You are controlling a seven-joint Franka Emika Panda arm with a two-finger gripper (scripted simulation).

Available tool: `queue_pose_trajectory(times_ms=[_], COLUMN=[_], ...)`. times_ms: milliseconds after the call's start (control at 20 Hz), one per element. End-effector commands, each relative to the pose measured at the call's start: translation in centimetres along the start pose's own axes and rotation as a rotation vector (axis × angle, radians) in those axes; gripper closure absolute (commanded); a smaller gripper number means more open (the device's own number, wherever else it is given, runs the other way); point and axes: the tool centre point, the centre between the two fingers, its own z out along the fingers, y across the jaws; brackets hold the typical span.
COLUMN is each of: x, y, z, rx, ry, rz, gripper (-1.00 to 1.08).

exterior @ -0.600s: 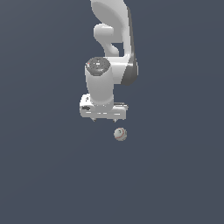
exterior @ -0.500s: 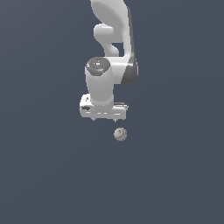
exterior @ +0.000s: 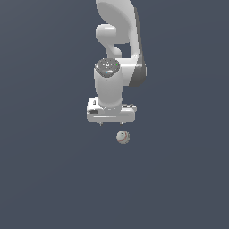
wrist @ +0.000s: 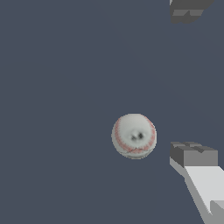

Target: Pick up the object and move it to a goal position.

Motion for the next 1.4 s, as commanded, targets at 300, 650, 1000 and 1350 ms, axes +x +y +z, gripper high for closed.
queue_pose_trajectory(times_ms=[300, 650, 1000, 1350], x=[0.2, 0.7, 1.0, 1.0], y=[-0.8, -3.1, -5.4, -5.9], z=[0.7, 3.0, 5.1, 5.6], rx=[-0.002, -0.010, -0.017, -0.019], ry=[0.002, 0.006, 0.011, 0.011], rz=[0.016, 0.070, 0.119, 0.129], gripper=[-0.92, -0.92, -0.92, -0.92])
